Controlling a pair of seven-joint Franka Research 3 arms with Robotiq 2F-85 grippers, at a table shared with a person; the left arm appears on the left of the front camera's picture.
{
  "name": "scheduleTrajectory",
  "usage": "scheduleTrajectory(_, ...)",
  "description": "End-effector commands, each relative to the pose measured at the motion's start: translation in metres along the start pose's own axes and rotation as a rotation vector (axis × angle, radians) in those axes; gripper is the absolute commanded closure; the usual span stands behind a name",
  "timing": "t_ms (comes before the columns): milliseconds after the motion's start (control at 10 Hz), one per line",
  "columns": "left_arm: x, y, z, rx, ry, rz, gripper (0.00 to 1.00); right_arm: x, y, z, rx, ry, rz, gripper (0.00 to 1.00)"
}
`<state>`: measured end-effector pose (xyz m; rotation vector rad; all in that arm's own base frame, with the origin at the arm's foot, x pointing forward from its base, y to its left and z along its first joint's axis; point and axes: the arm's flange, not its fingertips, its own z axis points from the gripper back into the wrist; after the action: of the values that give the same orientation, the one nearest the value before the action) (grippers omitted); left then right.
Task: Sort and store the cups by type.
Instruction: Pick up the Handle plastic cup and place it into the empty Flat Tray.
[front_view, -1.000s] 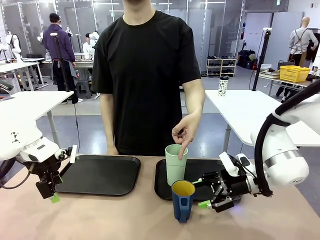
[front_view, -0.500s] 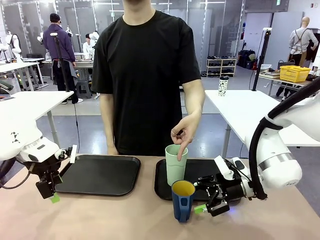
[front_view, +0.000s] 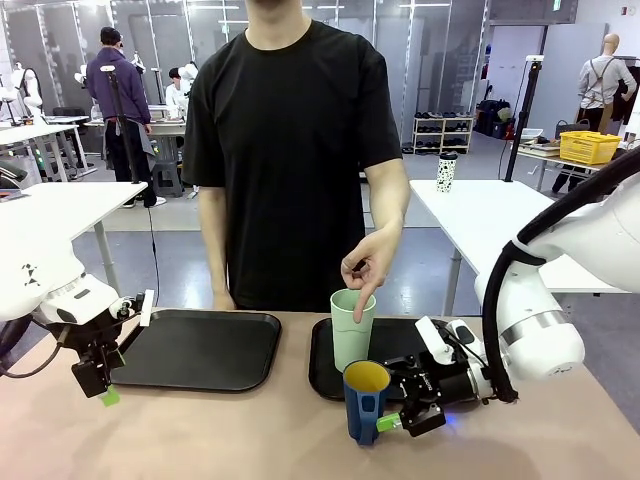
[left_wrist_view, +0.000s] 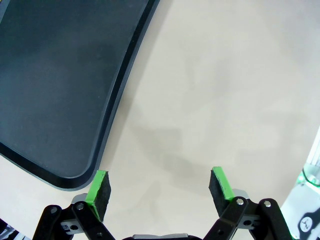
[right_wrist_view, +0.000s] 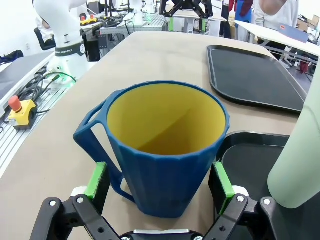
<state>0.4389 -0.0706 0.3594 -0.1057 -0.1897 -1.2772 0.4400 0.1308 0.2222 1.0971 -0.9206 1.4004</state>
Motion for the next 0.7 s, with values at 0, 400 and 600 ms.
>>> scheduleTrajectory(0,-0.003,0.001,0.0,0.0,-0.016,-0.016,0.0,-0.002,-0.008,-0.008,0.003,-0.022,0.008,0.0)
scheduleTrajectory(400,-0.003,0.001,0.0,0.0,-0.016,-0.016,0.0,-0.004,-0.005,-0.017,0.018,-0.053,0.013,0.0)
scheduleTrajectory(600,-0.003,0.001,0.0,0.0,-0.016,-0.016,0.0,-0.005,-0.006,-0.022,0.025,-0.061,0.018,0.0)
